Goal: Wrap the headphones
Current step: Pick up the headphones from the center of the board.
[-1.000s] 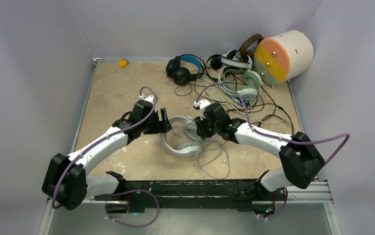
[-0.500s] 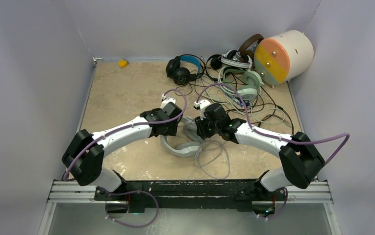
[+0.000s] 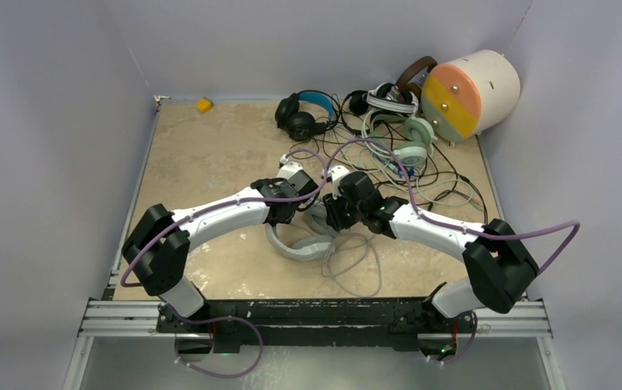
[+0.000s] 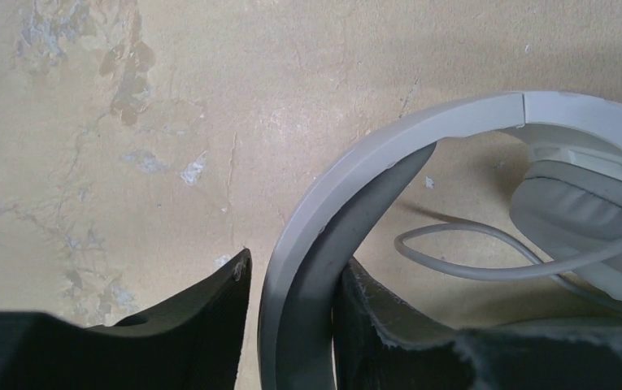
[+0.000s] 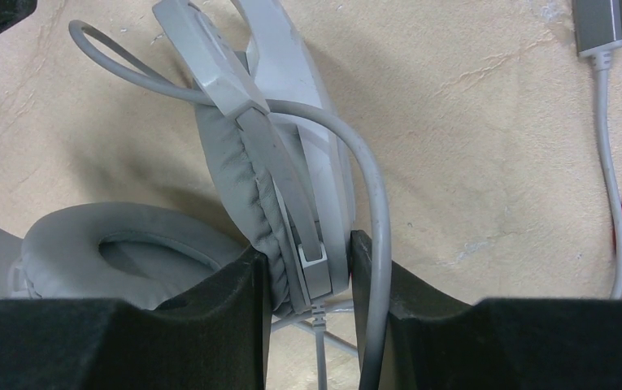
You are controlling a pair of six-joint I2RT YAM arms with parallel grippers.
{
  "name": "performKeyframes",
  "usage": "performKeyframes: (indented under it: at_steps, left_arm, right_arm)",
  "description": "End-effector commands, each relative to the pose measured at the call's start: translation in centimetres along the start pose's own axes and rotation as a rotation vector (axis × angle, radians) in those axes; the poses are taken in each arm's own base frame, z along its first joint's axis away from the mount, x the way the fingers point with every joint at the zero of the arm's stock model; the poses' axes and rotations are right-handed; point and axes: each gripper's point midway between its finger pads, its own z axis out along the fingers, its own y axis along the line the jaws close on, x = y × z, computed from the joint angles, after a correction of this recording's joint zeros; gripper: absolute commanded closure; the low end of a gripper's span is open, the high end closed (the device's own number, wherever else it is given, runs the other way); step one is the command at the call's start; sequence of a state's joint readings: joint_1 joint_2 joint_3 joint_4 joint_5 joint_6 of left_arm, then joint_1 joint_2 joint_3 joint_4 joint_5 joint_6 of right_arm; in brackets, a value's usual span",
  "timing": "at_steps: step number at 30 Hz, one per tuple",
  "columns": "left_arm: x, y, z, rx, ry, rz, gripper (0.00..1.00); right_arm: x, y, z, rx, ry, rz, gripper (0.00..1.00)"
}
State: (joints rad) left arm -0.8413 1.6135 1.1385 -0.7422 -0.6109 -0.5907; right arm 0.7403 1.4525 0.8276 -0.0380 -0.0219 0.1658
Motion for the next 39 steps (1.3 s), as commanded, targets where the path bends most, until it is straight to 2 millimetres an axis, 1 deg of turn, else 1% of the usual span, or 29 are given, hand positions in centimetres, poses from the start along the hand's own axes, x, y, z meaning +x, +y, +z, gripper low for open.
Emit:
performKeyframes:
  at_steps: [1,6,9,10,12,16,19,23,27,34,37,39]
  left_arm:
    - [-1.1,-0.1,-0.5,-0.002,-0.033,-0.028,0.67]
    - [-1.1,-0.4,-0.6,0.029,-0.052,-0.063,0.89]
    - [-1.2,0.2,-0.8,-0.001,-0.053,-0.074,0.99]
    - [-1.2,0.4,-0.9,-0.014,-0.055,-0.079,1.00]
    - [-1.4,1.0,-1.1,-0.034,-0.064,-0.091,1.00]
    - [-2.1,2.3,-2.0,-0.079,-0.106,-0.175,1.00]
    - [-2.6,2.1,-2.8,-0.027,-0.133,-0.209,1.00]
    - [-2.7,1.5,-3.3,0.038,-0.139,-0.203,1.00]
    - [-2.8,1.7,-3.9,0.050,-0.146,-0.205,1.00]
    - [-3.6,2.4,-5.4,0.090,-0.190,-0.252,1.00]
    - [-3.9,2.4,-6.1,0.115,-0.204,-0.257,1.00]
    - [-4.1,2.5,-6.4,0.127,-0.210,-0.260,1.00]
  right_arm:
    - [-3.3,1.6,-1.1,-0.067,-0.126,0.020,0.62]
    - [-3.6,1.7,-1.6,-0.072,-0.146,0.022,0.59]
    - [-3.9,1.7,-2.2,-0.070,-0.165,0.028,0.52]
    - [-4.1,1.8,-2.5,-0.072,-0.173,0.029,0.48]
    - [-4.5,1.9,-3.2,-0.077,-0.194,0.033,0.39]
    - [-5.8,1.9,-5.1,-0.067,-0.243,0.044,0.29]
    - [-6.9,1.7,-6.7,-0.046,-0.287,0.054,0.24]
    - [-7.7,1.2,-8.8,-0.018,-0.336,0.068,0.15]
    - [-8.1,0.7,-10.3,0.014,-0.374,0.085,0.10]
    - [-8.5,-0.2,-11.9,0.059,-0.403,0.127,0.04]
    - [-8.7,0.0,-12.3,0.040,-0.405,0.141,0.01]
    - [-9.0,0.9,-12.5,-0.007,-0.396,0.134,0.01]
